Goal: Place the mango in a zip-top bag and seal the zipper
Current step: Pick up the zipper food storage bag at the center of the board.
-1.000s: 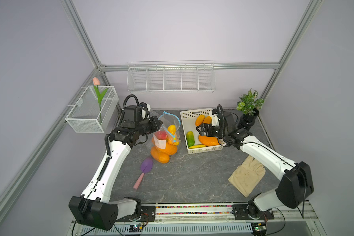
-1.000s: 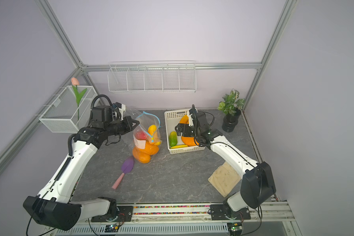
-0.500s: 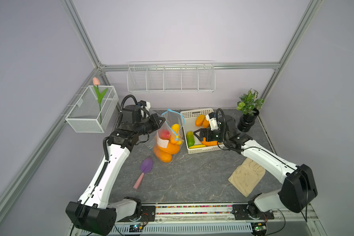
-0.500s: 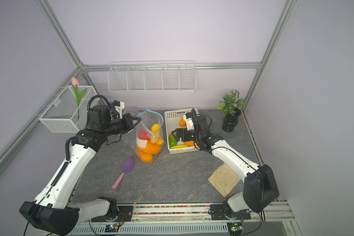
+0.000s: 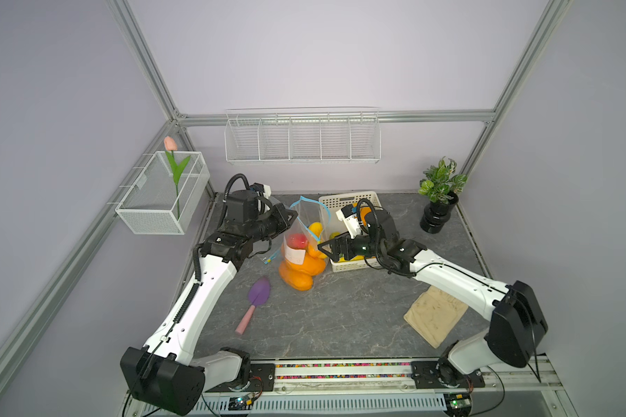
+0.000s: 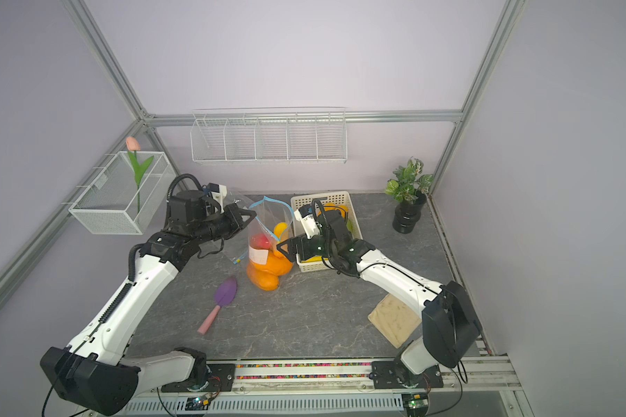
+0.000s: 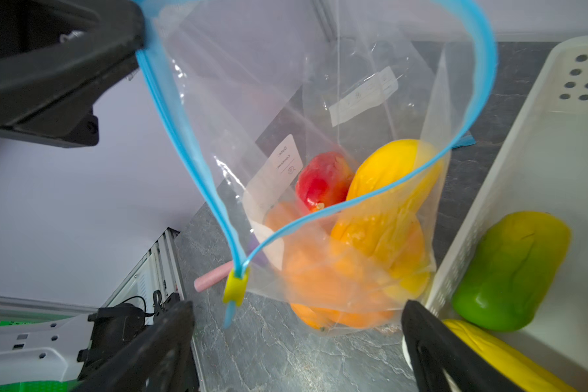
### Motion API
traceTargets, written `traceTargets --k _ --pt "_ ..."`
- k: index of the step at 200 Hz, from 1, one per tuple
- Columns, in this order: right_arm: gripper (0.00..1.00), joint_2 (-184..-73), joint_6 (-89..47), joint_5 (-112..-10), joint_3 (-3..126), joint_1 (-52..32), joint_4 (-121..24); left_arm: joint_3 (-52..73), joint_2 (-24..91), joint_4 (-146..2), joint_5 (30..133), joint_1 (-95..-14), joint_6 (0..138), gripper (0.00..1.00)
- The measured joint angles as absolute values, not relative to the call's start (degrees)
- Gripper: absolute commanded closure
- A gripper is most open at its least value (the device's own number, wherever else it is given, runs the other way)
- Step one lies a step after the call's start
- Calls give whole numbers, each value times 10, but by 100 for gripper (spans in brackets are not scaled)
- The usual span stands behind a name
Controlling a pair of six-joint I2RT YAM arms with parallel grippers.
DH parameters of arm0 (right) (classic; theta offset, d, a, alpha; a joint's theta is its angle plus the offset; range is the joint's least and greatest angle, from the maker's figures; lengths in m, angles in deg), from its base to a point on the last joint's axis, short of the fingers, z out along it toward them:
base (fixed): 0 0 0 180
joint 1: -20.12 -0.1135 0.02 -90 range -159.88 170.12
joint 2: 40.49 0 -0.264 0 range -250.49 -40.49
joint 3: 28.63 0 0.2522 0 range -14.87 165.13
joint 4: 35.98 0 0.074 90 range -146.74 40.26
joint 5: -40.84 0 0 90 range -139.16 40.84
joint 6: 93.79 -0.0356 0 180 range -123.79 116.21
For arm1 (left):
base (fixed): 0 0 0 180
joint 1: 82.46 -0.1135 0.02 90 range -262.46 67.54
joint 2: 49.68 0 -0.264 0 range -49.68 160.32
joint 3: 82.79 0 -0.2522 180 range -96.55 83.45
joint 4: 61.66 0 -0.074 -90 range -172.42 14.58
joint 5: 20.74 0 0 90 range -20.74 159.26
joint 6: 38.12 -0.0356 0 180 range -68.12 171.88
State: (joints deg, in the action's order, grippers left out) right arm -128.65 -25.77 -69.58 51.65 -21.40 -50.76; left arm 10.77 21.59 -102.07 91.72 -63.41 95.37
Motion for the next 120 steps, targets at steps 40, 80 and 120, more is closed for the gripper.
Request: traceTargets --k 40,80,120 --pt "26 -1316 -234 -669 567 -236 -530 108 216 -1014 908 -634 964 100" --pt "68 -1325 -227 -631 588 -235 -535 108 216 -1014 902 -634 967 98" --pt "86 -1333 -233 -609 596 -235 -536 107 216 -1014 901 -634 962 73"
